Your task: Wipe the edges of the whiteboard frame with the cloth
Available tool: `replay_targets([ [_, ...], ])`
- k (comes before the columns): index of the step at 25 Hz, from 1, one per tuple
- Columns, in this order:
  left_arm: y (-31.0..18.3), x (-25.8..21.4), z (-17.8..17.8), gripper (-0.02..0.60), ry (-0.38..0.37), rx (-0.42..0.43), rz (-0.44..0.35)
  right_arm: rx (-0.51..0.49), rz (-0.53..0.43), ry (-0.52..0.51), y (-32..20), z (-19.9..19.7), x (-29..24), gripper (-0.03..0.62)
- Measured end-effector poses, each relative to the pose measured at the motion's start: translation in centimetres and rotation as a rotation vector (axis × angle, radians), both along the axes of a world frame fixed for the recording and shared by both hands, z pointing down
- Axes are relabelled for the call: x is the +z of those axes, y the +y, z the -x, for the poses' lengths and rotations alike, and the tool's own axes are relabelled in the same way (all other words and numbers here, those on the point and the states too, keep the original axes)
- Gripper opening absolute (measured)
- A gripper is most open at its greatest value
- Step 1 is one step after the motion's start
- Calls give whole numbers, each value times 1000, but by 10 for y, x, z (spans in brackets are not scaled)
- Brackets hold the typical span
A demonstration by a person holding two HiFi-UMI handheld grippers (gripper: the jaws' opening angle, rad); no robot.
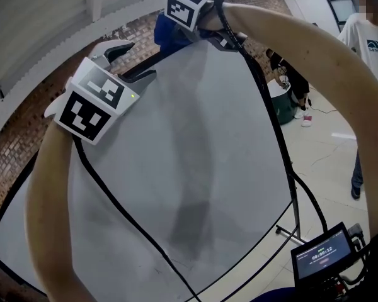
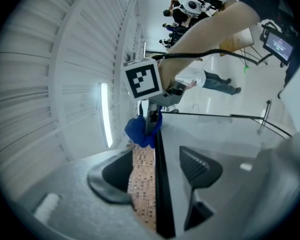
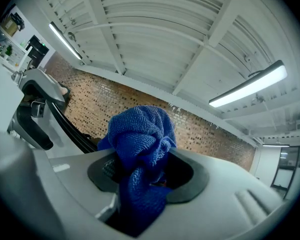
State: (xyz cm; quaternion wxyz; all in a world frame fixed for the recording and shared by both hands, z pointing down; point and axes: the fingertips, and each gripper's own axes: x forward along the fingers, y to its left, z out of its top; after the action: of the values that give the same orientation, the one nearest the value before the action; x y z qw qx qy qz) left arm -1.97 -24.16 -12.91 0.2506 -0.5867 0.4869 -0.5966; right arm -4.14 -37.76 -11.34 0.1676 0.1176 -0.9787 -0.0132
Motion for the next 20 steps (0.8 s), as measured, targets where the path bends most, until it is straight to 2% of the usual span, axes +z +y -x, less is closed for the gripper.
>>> replay_targets([
  [12, -14, 5, -11, 296, 10, 32, -3, 22, -43, 22, -1, 0, 0, 195],
  [20, -23, 2, -15, 295, 14, 47, -32, 40, -81, 25, -3, -2, -4, 195],
])
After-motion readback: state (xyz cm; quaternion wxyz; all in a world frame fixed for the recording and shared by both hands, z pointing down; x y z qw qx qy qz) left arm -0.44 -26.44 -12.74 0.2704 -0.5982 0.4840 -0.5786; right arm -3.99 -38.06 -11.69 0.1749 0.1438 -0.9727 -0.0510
